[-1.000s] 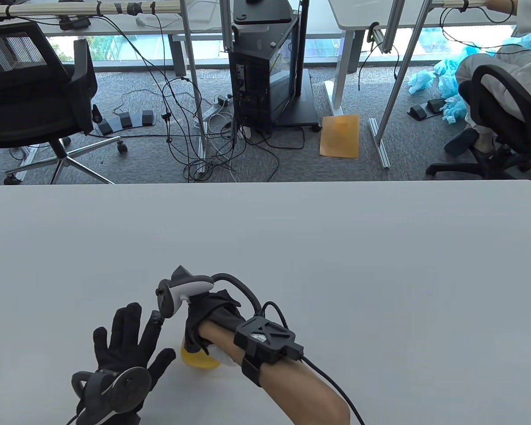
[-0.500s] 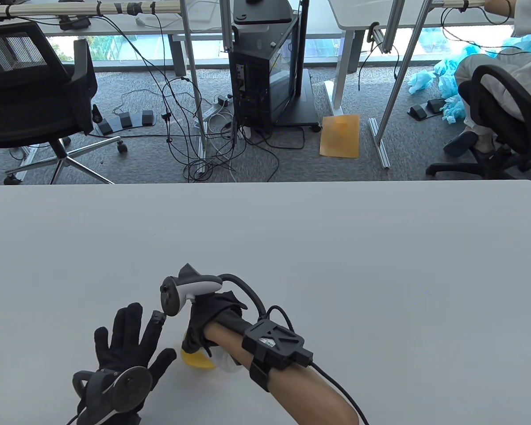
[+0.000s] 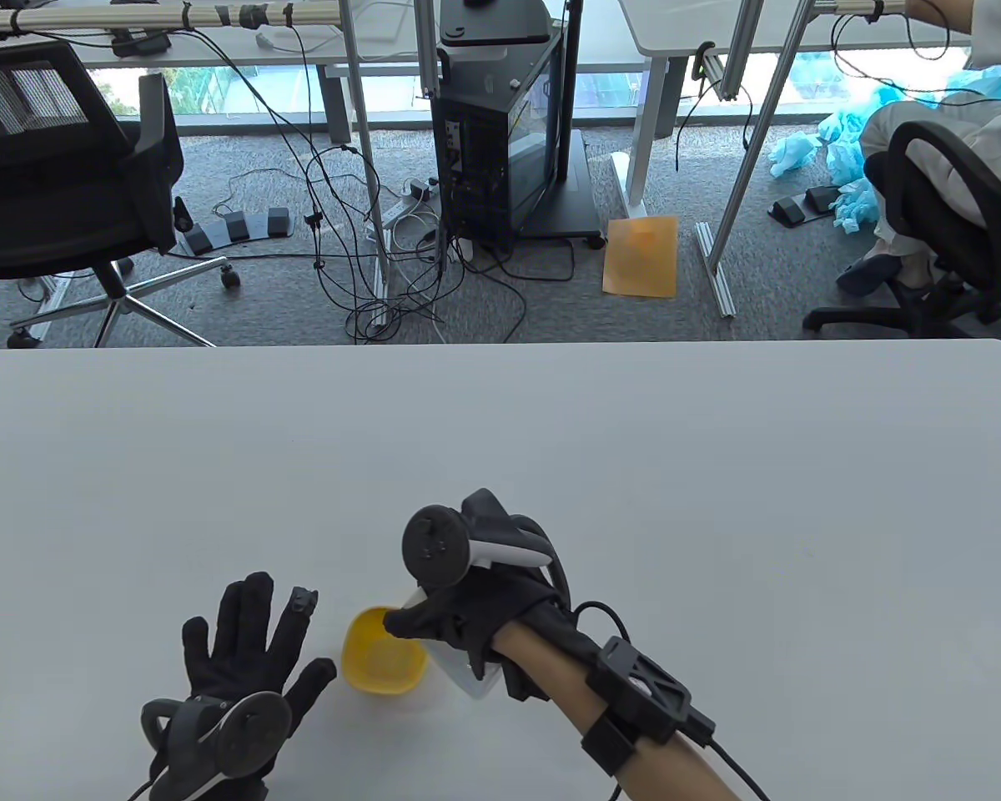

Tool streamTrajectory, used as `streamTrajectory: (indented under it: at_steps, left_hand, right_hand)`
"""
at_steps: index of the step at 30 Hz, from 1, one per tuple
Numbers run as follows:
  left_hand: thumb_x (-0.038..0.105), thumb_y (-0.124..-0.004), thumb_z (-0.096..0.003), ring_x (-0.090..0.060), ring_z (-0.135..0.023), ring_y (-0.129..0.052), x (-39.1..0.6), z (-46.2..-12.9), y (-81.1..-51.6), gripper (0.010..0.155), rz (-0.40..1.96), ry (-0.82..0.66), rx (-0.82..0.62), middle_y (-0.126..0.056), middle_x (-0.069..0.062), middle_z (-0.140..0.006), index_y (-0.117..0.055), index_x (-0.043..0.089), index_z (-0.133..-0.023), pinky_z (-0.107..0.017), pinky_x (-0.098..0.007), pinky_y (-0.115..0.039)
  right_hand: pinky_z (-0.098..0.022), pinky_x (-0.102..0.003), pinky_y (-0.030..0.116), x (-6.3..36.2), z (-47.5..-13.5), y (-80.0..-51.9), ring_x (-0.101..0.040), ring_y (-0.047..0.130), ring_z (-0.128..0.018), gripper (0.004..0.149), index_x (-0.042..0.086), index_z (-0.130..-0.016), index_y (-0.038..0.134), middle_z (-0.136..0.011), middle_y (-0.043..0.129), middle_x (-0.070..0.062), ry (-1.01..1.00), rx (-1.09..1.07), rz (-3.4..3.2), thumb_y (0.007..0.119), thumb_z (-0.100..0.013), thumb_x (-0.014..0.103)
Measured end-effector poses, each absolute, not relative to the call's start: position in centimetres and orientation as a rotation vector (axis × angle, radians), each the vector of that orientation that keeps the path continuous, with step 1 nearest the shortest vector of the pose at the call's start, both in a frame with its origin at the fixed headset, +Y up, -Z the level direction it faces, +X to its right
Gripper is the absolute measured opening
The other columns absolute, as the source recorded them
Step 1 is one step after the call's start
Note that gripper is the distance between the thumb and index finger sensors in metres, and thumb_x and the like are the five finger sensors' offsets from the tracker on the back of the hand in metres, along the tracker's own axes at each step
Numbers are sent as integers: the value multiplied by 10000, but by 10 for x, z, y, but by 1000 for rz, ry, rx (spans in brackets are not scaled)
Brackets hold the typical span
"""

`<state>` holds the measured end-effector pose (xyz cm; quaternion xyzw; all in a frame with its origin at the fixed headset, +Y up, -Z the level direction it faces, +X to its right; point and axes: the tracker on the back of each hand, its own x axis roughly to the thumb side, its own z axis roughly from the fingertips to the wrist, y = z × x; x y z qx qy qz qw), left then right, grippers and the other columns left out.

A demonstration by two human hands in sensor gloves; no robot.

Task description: Invert dispenser and press with thumb onto small dish

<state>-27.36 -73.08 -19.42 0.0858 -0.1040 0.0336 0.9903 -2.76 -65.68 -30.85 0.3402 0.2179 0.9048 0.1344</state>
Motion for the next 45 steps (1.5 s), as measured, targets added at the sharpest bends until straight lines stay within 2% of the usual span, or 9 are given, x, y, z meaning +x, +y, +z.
streamTrajectory:
  at_steps: [5,9,17,18,20,35,45]
  left_hand:
    - [687,-403,-564,-489,-1162,-429,-272,-192,-729,758,65,-215,194,-363,-228,-1269,-432,299,-1214,-720,-771,-385]
    - [687,-402,-563,-487,-1161,-432,-271,-192,-731,755,54,-216,186,-362,-227,-1269,-431,303,-1213,-721,-771,-386]
    - [687,-403,-564,-489,-1162,-428,-271,-194,-733,757,40,-210,178,-362,-227,-1269,-432,300,-1213,-720,-772,-385]
    - [687,-403,-563,-487,-1162,-427,-271,-194,-733,756,39,-210,178,-364,-225,-1269,-431,302,-1213,-721,-771,-383]
    - [686,-403,-564,-491,-1160,-429,-270,-194,-733,756,37,-210,175,-363,-229,-1269,-430,299,-1214,-719,-772,-385]
    - [686,-401,-565,-488,-1161,-426,-270,-196,-737,756,33,-199,146,-360,-228,-1268,-430,299,-1213,-720,-771,-385]
    - [687,-401,-565,-489,-1161,-427,-272,-198,-738,756,32,-188,130,-361,-228,-1268,-431,299,-1213,-719,-771,-386]
  right_hand:
    - [-330,-528,883,31,-286,-656,-417,1031,-530,780,-140,-948,753,-760,894,-340,205,878,2497,733,-599,558]
    - [-348,-549,873,69,-269,-661,-455,1010,-586,774,-130,-979,724,-812,868,-351,-36,795,2419,745,-596,542]
    - [-366,-550,869,120,-236,-699,-467,982,-631,791,-129,-998,684,-844,836,-349,-576,561,2236,773,-574,534]
    - [-348,-576,863,122,-236,-702,-498,985,-609,791,-156,-979,708,-823,849,-377,-589,536,2195,814,-554,503]
    - [-370,-552,866,129,-234,-707,-473,975,-636,797,-145,-996,674,-843,828,-359,-508,530,2238,789,-569,517]
    - [-399,-574,846,146,-230,-707,-494,935,-685,808,-141,-1024,619,-883,779,-366,-632,381,2286,847,-537,463]
    - [-446,-578,821,169,-238,-718,-511,902,-718,811,-139,-1031,588,-905,738,-378,-642,172,2340,893,-508,400]
